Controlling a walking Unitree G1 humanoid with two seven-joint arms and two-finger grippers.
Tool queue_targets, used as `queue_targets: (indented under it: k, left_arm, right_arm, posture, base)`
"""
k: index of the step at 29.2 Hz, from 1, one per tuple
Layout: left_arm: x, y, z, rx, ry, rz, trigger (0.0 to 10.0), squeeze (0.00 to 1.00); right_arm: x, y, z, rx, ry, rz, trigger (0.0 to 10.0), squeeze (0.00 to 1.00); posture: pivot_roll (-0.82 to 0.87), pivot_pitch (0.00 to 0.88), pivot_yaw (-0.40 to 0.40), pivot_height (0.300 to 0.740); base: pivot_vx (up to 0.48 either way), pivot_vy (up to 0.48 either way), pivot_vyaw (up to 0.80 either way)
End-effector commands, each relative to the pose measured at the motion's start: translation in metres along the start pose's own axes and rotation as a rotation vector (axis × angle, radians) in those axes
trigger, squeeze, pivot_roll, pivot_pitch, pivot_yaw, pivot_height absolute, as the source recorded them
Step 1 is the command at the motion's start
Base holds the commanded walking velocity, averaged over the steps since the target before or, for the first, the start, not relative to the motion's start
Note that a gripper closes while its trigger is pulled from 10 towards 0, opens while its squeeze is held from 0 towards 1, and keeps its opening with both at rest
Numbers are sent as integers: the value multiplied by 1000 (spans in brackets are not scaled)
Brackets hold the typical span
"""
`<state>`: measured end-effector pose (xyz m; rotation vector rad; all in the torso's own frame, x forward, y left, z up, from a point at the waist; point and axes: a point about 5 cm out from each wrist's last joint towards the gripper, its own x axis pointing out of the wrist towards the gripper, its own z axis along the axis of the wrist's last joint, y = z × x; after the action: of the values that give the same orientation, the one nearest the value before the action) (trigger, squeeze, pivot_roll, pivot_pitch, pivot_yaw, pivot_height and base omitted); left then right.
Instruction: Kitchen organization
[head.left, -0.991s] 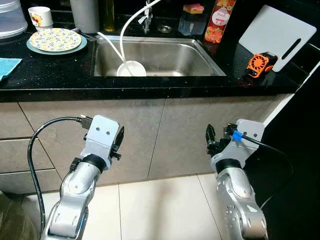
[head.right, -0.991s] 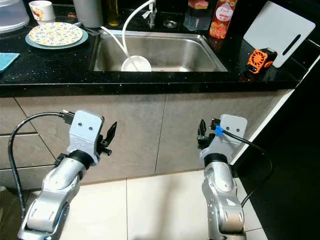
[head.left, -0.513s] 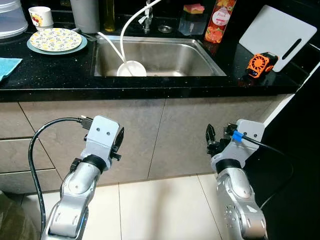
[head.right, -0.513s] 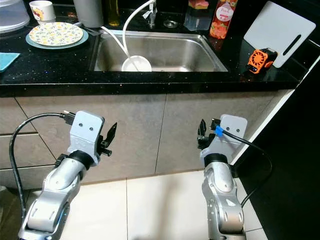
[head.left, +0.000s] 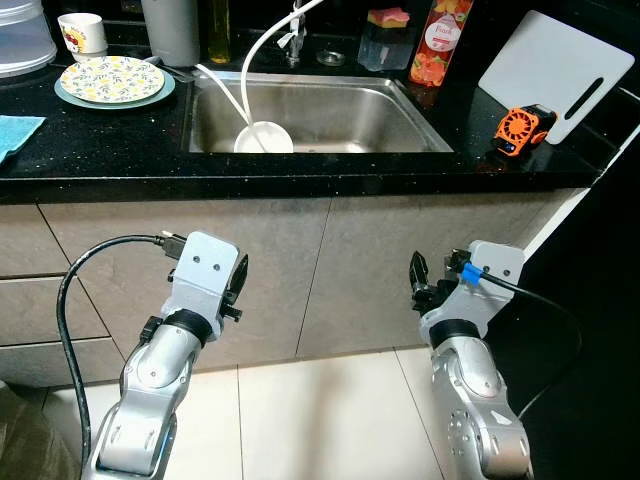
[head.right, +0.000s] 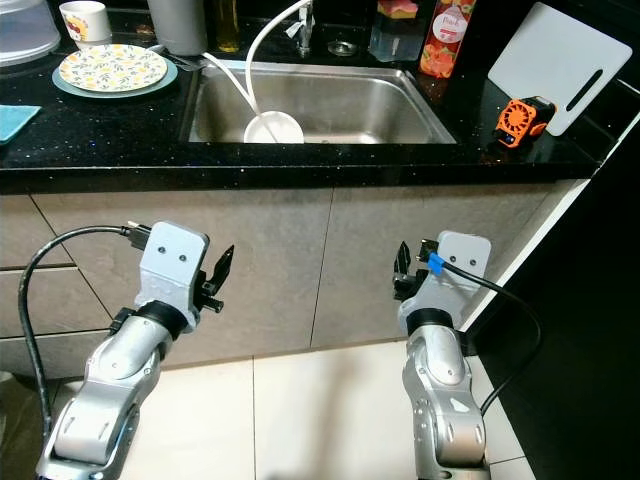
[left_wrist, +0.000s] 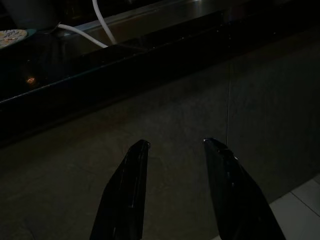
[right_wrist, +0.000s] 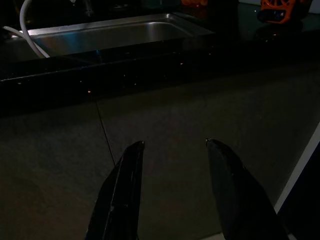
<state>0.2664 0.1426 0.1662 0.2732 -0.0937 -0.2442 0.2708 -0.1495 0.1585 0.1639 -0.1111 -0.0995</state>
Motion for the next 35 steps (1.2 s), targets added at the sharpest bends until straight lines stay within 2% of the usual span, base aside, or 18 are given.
queue_targets:
  k: [1,35]
  left_arm:
    - [0,-3,-4,9,11,-19,10000,0]
    - [3,-14,-3,-6,13,-88,10000,0]
  right_arm:
    - [0,-3,0,-3,-7,-12,10000,0]
    - [0,-9,2,-11,-4,-21,10000,0]
  posture:
    - [188,52,-72,740]
    - [196,73,-90,740]
  base:
    - [0,0,0]
    - [0,0,0]
